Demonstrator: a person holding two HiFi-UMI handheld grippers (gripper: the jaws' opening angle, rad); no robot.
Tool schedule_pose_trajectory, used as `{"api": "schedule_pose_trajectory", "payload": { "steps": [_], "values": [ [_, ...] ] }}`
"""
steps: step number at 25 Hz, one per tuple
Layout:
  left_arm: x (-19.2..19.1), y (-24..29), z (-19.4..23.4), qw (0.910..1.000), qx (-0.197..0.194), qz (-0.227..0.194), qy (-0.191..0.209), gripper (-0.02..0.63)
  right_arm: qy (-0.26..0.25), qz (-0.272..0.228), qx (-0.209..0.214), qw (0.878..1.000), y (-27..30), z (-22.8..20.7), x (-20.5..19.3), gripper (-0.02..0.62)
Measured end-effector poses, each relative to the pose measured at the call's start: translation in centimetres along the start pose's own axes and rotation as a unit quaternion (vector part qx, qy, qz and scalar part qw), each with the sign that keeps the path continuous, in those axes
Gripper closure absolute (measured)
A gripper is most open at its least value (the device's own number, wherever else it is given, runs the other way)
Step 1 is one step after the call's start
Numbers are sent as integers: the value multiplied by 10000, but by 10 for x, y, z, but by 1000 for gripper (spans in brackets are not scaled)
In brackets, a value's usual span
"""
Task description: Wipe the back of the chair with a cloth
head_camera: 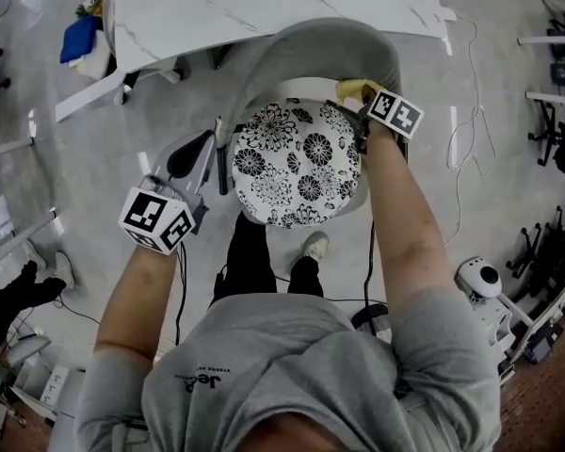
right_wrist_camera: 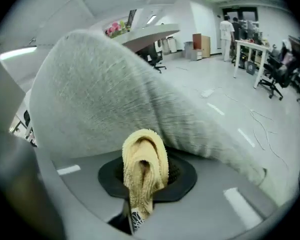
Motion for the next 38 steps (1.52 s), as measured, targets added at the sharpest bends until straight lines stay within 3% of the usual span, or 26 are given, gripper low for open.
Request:
{"api": "schedule_pose_trajectory", "payload": {
  "steps": [3, 6, 9, 12, 15, 19, 22, 24, 25, 29, 33, 35, 38],
  "values": [
    [2, 3, -14, 10000, 0, -50, 12, 575, 172, -19, -123, 9998, -13, -24, -4, 548],
    [2, 7, -25, 10000, -31, -68, 19, 575, -162, -26, 67, 9998, -23, -27, -5, 548],
    [0, 12, -33, 10000, -50, -77, -10, 575, -961, -55, 662, 9932, -34, -3, -2, 548],
    [0, 17, -35, 9999, -72, -80, -29, 575, -1827, -141, 1432, 9726, -45, 38, -4, 548],
    [-3, 21, -30, 9999, -101, -43, -39, 575, -2870, -184, 2200, 9321, -48, 91, -22, 548],
    [-6, 18, -12, 9999, -108, 12, -59, 575, -4189, 10, 3194, 8500, -46, 162, -73, 548],
    [-7, 9, 8, 9999, -11, 34, -149, 575, -4923, 225, 3630, 7908, -41, 204, -114, 548],
    [-9, 2, 22, 9998, 52, 57, -196, 575, -5223, 243, 3757, 7652, -35, 228, -132, 548],
    [-11, -1, 28, 9997, 75, 65, -207, 575, -5283, 210, 3806, 7587, -31, 240, -138, 548],
    [-14, -12, 47, 9995, 180, 53, -271, 575, -5373, 47, 3753, 7553, -20, 274, -144, 548],
    [-14, -19, 58, 9992, 242, 44, -324, 575, -5612, -86, 3479, 7510, -8, 272, -145, 548],
    [-14, -18, 62, 9990, 254, 37, -378, 575, -5570, -110, 3287, 7626, 1, 268, -141, 548],
    [-13, -14, 64, 9990, 227, 13, -388, 575, -5298, -111, 2995, 7934, 12, 259, -128, 548]
  ]
}}
Point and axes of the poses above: the fingertips, and each gripper's own axes: y forward along the fingers, z to its left, x out of its top, the point moved 1 cm from there along -y, backward along the fingers, and after that the axes turned 11 degrees about -x, right-handed, at the moved point
